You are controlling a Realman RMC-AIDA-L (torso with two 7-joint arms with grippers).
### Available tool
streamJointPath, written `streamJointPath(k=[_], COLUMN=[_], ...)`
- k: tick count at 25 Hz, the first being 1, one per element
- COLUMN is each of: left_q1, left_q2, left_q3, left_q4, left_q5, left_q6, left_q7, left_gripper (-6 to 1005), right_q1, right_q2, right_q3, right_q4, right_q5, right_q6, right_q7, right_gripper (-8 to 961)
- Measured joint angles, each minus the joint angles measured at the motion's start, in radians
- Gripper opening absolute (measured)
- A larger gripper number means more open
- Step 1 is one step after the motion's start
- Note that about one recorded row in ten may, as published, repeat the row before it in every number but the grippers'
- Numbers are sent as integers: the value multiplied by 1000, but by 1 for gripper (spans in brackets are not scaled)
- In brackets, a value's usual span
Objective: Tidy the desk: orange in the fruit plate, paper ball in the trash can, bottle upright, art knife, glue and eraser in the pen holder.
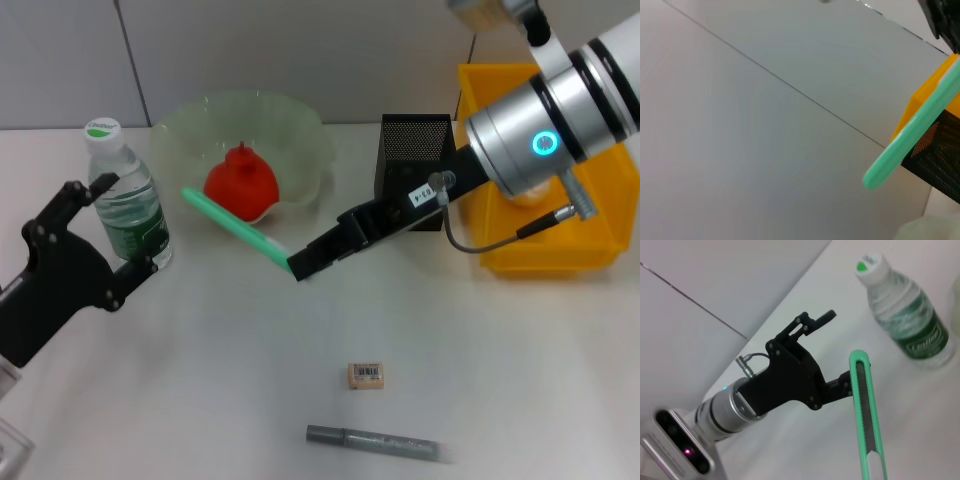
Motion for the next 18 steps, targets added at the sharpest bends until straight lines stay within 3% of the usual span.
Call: streamJointPath(k=[3, 8, 18], left_q1=[12, 17, 7], left_q2=[2, 2, -1], left_q3=[-4, -9, -18], left_q4=[-41, -46, -125], left_q5=[-4, -10, -19], left_q6=[10, 29, 118], left_q7=[104, 125, 306], left_gripper=[755, 755, 754], right_q1=[3, 11, 31], right_q2=[-4, -17, -17], right_q3=[27, 64, 67], right_q4=[65, 143, 227], right_q5=[25, 35, 49], right_q6=[-11, -12, 6], right_q7=[10, 20, 33], right_gripper=[183, 183, 184])
